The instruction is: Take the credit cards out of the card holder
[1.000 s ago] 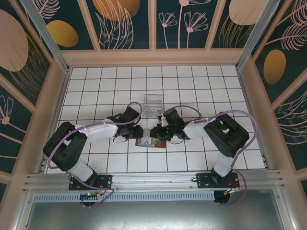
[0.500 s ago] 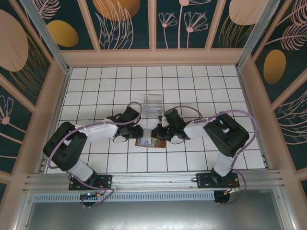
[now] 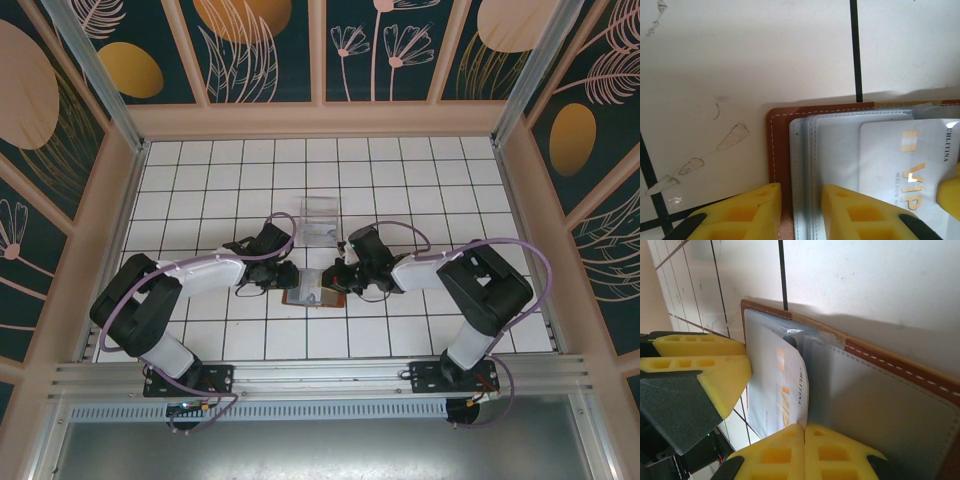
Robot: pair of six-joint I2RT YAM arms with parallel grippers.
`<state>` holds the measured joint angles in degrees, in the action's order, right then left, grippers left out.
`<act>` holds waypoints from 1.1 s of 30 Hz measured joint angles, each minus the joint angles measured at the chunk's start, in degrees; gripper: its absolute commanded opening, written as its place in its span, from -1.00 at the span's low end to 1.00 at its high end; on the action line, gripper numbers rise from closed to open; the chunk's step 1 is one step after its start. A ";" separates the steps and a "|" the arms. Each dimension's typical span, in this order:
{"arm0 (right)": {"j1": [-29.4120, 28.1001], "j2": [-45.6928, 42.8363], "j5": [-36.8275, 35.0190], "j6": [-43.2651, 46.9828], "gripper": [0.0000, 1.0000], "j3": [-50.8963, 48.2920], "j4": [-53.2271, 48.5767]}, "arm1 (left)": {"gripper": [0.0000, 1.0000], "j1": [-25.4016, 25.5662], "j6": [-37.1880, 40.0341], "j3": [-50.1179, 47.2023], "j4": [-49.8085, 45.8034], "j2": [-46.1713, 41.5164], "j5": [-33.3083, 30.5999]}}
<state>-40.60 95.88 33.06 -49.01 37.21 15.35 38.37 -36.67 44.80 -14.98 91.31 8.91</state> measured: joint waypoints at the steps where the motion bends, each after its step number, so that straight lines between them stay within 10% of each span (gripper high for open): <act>1: 0.15 -0.33 -0.02 0.22 -0.97 -0.11 -0.35 | -0.41 0.00 0.00 0.00 0.00 0.00 0.00; 33: 1.07 -14.43 -10.45 6.75 -1.00 1.44 -16.46 | -0.43 0.00 -3.06 -2.69 4.26 -1.31 2.84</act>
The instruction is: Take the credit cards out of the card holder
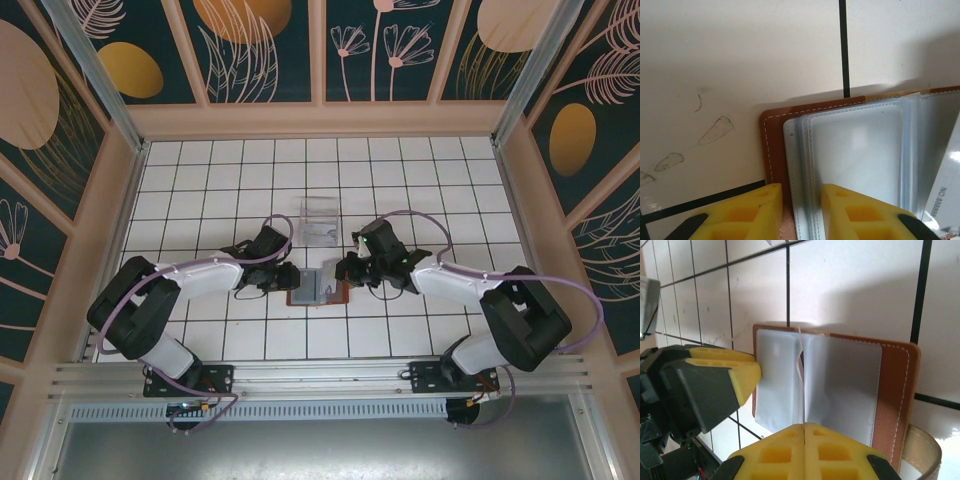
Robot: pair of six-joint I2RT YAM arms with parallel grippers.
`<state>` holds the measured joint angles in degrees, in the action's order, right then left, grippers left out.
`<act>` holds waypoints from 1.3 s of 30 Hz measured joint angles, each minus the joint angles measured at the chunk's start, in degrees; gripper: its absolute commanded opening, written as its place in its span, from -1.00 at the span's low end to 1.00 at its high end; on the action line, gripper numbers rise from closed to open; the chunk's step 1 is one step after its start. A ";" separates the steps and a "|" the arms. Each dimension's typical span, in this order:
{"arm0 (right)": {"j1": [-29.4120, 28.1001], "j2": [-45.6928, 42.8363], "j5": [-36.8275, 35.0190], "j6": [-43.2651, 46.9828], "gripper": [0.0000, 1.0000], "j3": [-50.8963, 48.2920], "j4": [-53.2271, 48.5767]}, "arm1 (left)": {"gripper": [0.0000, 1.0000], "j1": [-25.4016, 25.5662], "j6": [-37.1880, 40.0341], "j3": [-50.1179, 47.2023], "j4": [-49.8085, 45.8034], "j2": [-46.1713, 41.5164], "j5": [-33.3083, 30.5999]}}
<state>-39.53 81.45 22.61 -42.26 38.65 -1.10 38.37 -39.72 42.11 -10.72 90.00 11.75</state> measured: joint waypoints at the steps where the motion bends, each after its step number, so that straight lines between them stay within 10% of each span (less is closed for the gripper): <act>1: 0.02 -0.24 -0.42 0.48 -1.00 0.39 -0.42 | -0.43 0.00 -0.04 -0.11 0.13 -0.04 0.02; 17: 0.11 -1.90 -9.79 23.26 -1.00 10.14 -8.66 | -0.34 0.00 -0.44 -0.31 0.13 -0.39 0.22; 39: 0.11 10.75 -15.50 78.42 -1.00 33.42 -24.96 | -0.29 0.02 -0.37 -0.11 -3.08 -3.69 -2.32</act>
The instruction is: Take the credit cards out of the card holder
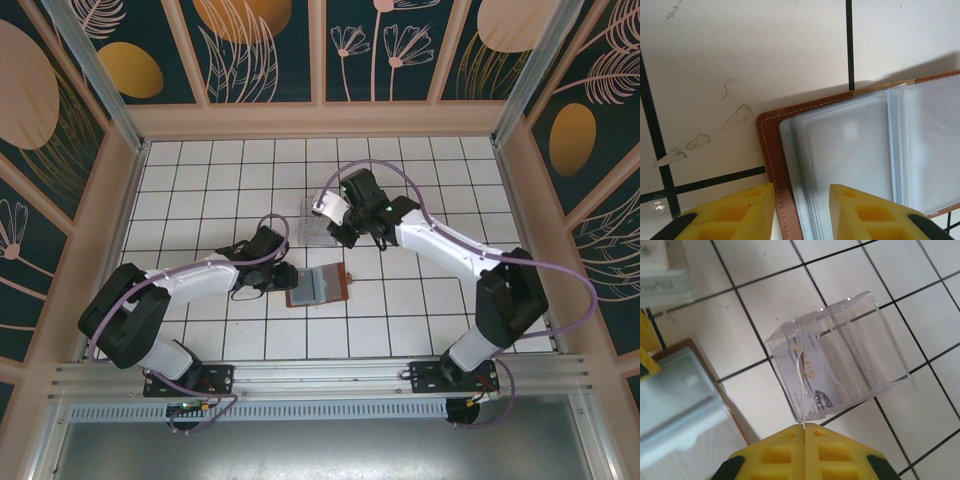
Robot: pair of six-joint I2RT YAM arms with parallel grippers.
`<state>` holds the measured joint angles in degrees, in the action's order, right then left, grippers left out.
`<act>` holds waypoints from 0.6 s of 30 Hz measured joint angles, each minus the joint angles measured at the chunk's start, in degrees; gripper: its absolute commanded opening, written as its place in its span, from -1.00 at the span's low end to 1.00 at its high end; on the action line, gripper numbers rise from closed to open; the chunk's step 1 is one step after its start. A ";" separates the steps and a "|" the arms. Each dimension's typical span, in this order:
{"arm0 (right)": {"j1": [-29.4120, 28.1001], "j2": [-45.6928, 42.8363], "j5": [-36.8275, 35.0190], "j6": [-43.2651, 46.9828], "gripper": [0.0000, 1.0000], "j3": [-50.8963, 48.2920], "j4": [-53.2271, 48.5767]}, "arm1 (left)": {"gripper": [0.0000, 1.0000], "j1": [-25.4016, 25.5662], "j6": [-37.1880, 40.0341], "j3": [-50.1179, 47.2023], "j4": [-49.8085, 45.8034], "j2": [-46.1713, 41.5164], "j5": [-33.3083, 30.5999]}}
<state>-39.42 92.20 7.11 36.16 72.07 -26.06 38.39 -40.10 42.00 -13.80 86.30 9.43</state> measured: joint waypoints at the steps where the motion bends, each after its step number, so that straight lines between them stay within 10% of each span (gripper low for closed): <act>1: 0.00 1.11 -0.17 1.42 -1.00 1.38 -1.14 | -0.29 0.00 0.02 0.00 0.00 -0.31 -0.26; 18: 0.00 19.67 -1.27 15.41 -1.00 23.39 -19.71 | -0.28 0.00 0.42 0.00 -1.01 -3.15 -1.57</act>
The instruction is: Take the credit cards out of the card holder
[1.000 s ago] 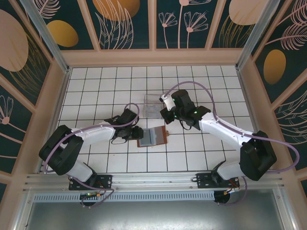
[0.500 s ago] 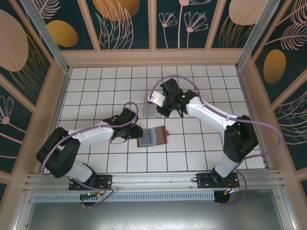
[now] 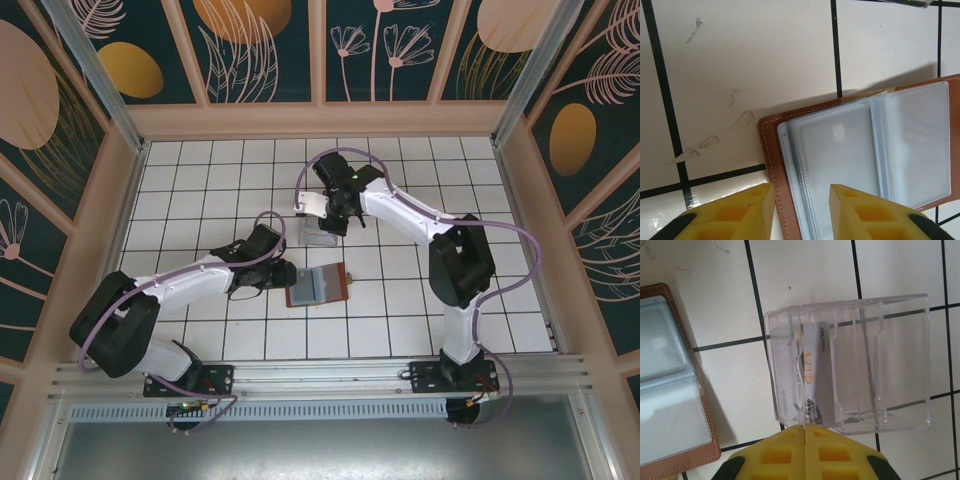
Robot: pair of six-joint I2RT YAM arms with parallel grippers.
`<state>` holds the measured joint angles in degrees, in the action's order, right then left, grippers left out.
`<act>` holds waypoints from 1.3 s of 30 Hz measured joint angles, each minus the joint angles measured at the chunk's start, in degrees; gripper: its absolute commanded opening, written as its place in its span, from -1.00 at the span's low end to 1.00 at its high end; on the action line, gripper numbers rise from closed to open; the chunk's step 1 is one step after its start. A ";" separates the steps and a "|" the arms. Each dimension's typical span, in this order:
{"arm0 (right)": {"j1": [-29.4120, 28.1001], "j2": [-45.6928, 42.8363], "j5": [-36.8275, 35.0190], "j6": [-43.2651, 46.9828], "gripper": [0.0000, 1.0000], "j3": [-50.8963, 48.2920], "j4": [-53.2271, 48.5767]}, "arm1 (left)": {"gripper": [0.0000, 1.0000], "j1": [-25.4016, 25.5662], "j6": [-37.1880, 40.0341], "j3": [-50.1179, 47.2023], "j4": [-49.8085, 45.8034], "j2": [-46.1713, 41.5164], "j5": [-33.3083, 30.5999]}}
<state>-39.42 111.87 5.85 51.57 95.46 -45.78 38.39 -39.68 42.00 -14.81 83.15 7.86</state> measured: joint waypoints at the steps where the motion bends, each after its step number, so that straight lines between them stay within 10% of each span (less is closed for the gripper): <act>1: 0.00 0.59 -0.04 0.39 -1.00 0.61 -0.57 | -0.28 0.00 0.00 0.00 0.00 -0.07 -0.02; 39: -0.66 7.23 0.20 7.52 -1.00 9.88 -7.32 | -0.29 -0.02 -0.02 -1.20 0.00 -1.16 -0.90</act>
<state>-40.07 119.11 6.04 59.09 105.34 -53.10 38.37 -39.70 40.80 -14.81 82.00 6.96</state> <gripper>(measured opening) 0.054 0.358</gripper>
